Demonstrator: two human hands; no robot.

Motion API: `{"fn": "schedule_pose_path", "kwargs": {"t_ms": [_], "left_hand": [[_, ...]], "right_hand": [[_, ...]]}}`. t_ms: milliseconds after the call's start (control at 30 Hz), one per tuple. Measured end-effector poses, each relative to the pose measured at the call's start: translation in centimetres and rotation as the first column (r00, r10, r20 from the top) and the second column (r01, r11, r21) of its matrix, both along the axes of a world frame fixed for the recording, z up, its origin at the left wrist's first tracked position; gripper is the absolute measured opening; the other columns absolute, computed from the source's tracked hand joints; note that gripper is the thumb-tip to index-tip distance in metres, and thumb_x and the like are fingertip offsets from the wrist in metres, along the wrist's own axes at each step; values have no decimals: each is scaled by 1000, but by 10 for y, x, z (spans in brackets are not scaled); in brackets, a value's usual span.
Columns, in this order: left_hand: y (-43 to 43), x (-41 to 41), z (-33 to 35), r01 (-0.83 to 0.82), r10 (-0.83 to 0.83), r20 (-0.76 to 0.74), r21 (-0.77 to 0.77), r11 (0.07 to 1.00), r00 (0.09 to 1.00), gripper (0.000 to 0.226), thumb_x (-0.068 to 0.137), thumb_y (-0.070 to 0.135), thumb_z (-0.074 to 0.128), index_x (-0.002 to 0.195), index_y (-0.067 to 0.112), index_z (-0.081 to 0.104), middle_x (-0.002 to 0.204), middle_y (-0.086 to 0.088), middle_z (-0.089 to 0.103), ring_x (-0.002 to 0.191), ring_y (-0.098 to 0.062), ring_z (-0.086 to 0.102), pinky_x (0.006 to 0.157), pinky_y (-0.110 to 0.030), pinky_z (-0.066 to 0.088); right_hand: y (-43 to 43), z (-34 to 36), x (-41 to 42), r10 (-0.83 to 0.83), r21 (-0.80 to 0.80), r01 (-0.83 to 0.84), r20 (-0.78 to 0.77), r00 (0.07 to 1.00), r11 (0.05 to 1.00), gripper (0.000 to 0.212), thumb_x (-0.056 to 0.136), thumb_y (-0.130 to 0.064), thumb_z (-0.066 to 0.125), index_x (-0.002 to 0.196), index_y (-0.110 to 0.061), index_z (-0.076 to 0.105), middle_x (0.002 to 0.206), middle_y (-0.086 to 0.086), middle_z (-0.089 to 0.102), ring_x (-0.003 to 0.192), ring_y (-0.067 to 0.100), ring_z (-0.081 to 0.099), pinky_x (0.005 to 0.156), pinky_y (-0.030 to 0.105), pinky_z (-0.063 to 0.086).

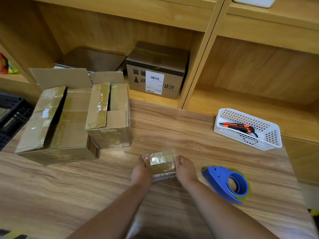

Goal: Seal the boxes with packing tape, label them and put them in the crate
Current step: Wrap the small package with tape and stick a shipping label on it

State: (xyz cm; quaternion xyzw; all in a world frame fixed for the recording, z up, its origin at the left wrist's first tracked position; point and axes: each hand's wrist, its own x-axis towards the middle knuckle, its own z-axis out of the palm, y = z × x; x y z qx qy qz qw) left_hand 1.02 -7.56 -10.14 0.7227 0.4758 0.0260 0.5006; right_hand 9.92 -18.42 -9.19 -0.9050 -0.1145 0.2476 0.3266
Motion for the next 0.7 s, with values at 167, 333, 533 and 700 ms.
{"fn": "schedule_pose_path", "kwargs": {"t_ms": [167,333,533,700], "left_hand": [[0,-3,2,-7,9,33,-41,999,999,40,102,31,26,125,8,50,117,-18,59,109,-33,54,83,-31,38],[0,-2,3,-77,83,64,-93,993,994,41,102,31,26,126,7,50,118,-19,58,110,-33,53,87,-31,38],[0,-6,0,-125,133,43,-162,979,990,47,102,34,26,134,6,46,125,-20,55,116,-35,50,96,-35,38],[6,-20,2,-169,193,78,-247,954,978,41,102,32,27,128,7,47,124,-17,52,110,-29,48,91,-31,33]], "right_hand": [[0,3,-7,80,-161,-55,152,985,985,42,102,-34,30,68,-14,46,74,4,54,75,21,51,63,30,34],[-2,7,-8,65,57,-56,-160,985,997,42,102,-32,35,137,-12,45,134,8,53,125,23,47,100,28,35],[-8,12,-14,3,218,95,-413,911,971,49,100,-37,38,146,-21,32,143,-7,39,134,16,34,102,24,26],[4,20,-23,-78,271,213,-435,897,939,30,94,-42,50,112,-18,50,110,-3,56,93,9,52,78,25,40]]}}
